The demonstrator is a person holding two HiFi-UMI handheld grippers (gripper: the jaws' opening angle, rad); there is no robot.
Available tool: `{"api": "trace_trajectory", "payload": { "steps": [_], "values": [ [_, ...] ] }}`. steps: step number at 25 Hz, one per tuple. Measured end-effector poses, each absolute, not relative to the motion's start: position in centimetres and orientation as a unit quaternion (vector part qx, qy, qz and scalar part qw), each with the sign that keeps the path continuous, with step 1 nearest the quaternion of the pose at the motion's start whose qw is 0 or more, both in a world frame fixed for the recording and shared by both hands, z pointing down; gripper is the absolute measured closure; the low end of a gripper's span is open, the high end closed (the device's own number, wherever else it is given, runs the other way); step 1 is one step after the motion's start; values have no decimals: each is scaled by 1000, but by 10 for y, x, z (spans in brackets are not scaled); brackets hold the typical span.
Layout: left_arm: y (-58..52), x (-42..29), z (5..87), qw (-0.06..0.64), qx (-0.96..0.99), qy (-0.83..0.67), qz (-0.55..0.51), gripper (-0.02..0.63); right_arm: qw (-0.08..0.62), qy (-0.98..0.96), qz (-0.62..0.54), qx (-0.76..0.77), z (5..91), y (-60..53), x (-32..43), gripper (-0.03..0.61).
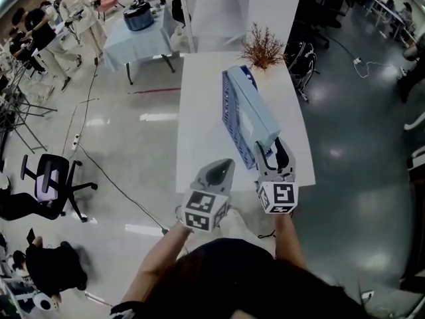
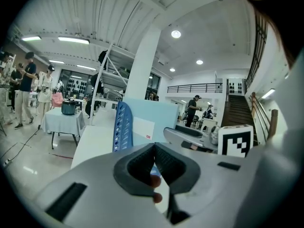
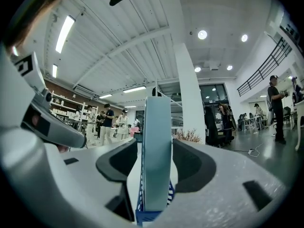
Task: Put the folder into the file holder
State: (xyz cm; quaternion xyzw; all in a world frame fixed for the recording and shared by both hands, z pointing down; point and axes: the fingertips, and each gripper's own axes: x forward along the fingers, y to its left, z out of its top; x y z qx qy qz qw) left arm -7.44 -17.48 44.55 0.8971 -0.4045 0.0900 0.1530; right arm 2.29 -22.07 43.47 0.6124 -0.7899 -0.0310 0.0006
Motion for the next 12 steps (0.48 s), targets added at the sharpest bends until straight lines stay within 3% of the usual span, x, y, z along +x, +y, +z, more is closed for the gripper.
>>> {"api": "trace_trajectory", "payload": {
  "steps": [12],
  "values": [
    [-162, -81, 436, 132, 911, -383, 78, 609, 7, -767, -48, 640, 419, -190, 29, 373]
  ]
}}
